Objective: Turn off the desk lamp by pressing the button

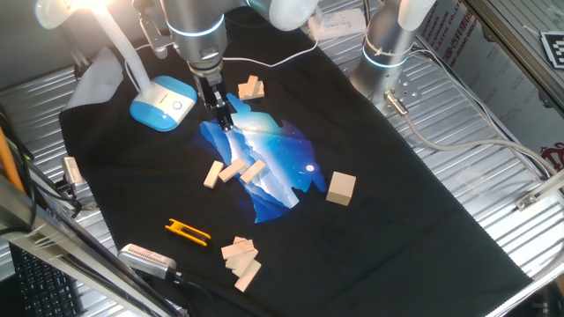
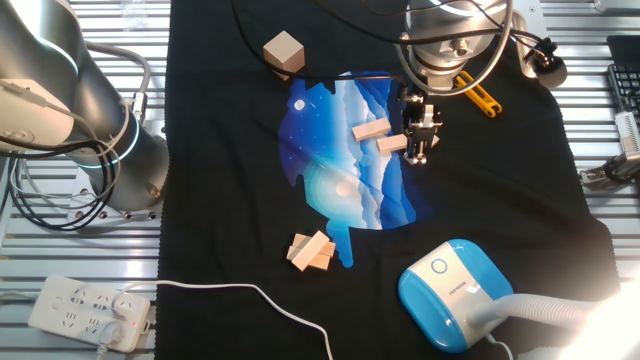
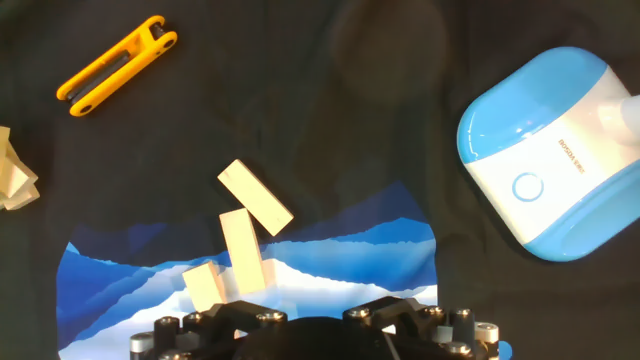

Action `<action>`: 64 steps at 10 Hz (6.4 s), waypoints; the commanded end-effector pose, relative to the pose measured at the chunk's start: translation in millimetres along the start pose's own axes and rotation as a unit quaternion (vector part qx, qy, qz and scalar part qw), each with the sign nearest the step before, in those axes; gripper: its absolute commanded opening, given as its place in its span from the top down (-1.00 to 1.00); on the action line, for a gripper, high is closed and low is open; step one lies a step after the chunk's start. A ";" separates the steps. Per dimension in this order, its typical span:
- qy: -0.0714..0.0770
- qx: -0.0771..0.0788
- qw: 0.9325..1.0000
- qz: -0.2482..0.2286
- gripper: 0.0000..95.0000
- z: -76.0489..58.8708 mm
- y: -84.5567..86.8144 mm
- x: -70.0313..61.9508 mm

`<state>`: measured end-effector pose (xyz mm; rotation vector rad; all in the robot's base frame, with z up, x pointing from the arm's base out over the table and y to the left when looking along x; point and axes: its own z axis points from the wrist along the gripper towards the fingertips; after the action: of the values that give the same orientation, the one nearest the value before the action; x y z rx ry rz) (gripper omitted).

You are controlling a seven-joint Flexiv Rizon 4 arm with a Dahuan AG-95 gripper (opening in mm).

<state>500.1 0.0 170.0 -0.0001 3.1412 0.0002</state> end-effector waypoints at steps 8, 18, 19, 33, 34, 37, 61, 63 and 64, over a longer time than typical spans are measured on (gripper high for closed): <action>-0.036 -0.014 0.996 -0.082 1.00 -2.0 0.3 0.7; -0.038 -0.010 0.996 -0.083 1.00 11.4 -3.8 -1.8; -0.043 -0.008 0.995 -0.088 1.00 23.5 -8.7 -2.7; -0.050 0.005 0.992 -0.114 1.00 48.4 -63.6 10.6; -0.050 0.002 0.992 -0.115 1.00 46.6 -66.5 12.1; -0.052 -0.001 0.992 -0.117 1.00 45.5 -68.6 13.2; -0.018 0.026 0.996 -0.082 1.00 74.1 -97.0 -11.9; -0.017 0.025 0.995 -0.090 1.00 86.3 -103.2 -22.3; -0.016 0.027 0.995 -0.093 1.00 90.9 -103.8 -26.5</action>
<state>529.6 -103.7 75.9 -0.2924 3.0986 -0.0824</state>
